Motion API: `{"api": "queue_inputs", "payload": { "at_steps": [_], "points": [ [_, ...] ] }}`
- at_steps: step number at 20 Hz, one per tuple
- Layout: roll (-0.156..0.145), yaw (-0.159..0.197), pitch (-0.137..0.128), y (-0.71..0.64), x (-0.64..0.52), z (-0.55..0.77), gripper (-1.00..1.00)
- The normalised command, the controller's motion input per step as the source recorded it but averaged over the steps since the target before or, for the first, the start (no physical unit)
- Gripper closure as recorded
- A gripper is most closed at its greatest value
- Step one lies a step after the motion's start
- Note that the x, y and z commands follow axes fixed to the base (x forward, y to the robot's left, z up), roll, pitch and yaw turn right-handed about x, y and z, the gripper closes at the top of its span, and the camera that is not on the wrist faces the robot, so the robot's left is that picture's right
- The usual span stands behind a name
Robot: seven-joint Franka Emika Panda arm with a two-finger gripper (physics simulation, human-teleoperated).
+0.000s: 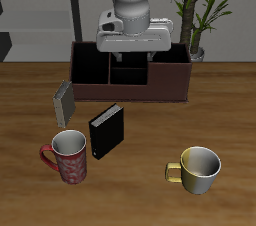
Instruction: Place the yellow book into the back desk caddy's front compartment
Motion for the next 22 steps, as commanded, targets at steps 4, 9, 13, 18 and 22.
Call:
{"api": "queue_inputs", "payload": {
  "at_steps": [4,9,13,18,22],
  "points": [
    [-0.018,-0.026,0.006,-0.02,0.03,0.03,-1.0],
    [-0.03,0.005,0.017,-0.21,0.08,-0.08,-1.0],
    [0.051,0.026,0.013,-0.28,0.04,-0.05,-1.0],
    [0.031,0.057,-0.007,-0.53,0.0,0.0,-1.0],
    [0.0,0.033,-0.018,-0.64,-0.1,0.0,-1.0]
  ]
}}
